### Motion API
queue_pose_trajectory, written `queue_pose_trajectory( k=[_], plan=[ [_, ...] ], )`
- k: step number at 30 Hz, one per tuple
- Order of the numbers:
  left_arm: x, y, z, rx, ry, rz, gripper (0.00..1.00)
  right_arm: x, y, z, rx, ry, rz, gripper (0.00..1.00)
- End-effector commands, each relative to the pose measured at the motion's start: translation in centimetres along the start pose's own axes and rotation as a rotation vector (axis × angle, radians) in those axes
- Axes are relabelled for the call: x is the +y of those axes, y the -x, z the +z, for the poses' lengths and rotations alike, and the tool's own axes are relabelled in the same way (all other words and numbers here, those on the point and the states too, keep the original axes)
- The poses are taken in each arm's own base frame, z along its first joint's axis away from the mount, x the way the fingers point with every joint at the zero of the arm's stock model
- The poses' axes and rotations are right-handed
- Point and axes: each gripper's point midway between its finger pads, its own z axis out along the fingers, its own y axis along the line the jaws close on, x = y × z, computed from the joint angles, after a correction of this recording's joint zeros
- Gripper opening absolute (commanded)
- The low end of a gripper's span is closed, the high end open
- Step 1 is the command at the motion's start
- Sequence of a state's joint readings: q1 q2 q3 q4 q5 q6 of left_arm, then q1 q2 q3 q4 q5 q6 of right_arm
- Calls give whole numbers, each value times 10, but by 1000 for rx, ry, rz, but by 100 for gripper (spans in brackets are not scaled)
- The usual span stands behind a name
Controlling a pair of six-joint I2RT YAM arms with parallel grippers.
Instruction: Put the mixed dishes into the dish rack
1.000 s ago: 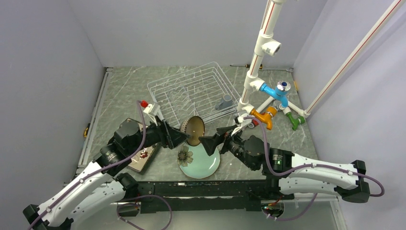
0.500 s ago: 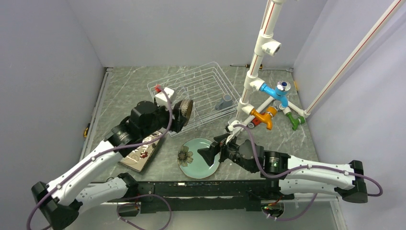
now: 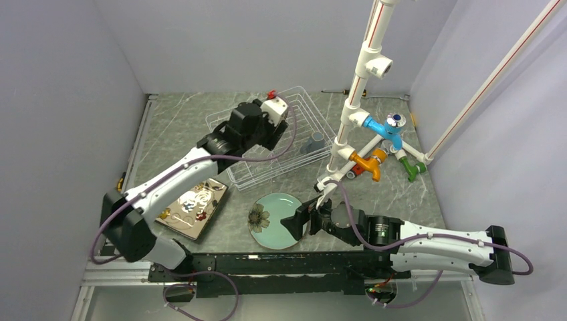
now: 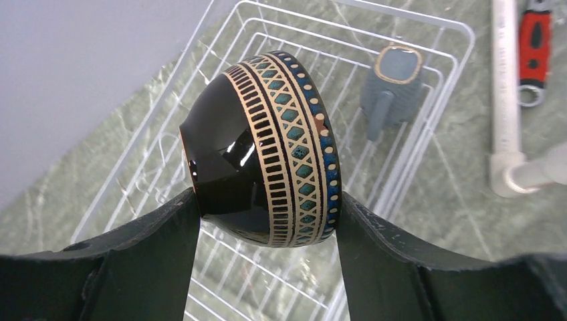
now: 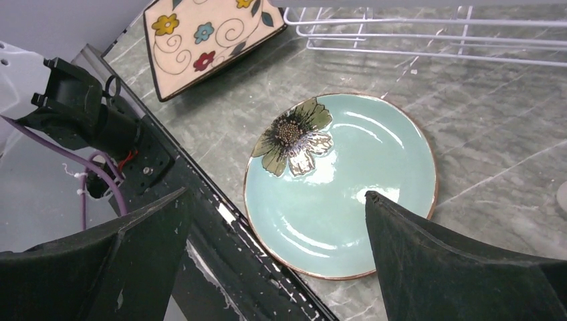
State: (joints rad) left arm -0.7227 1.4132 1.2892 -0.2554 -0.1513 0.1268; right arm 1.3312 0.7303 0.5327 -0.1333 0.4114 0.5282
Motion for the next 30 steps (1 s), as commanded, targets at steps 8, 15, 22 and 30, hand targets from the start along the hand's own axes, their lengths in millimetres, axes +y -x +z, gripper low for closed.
queue_pose_trajectory(
  k=[8, 15, 22, 30],
  plan=[
    [39, 41, 88, -52, 170, 329, 0, 5, -12, -5, 23, 48, 54, 99],
    [46, 23, 144, 8, 200, 455, 0, 19, -22, -1, 50, 127, 69, 99],
    [48, -6, 185, 59, 178, 530, 0, 22, -31, 0, 72, 145, 99, 99],
    [56, -18, 209, 72, 223, 566, 0, 16, -30, 0, 63, 110, 128, 99]
  ],
)
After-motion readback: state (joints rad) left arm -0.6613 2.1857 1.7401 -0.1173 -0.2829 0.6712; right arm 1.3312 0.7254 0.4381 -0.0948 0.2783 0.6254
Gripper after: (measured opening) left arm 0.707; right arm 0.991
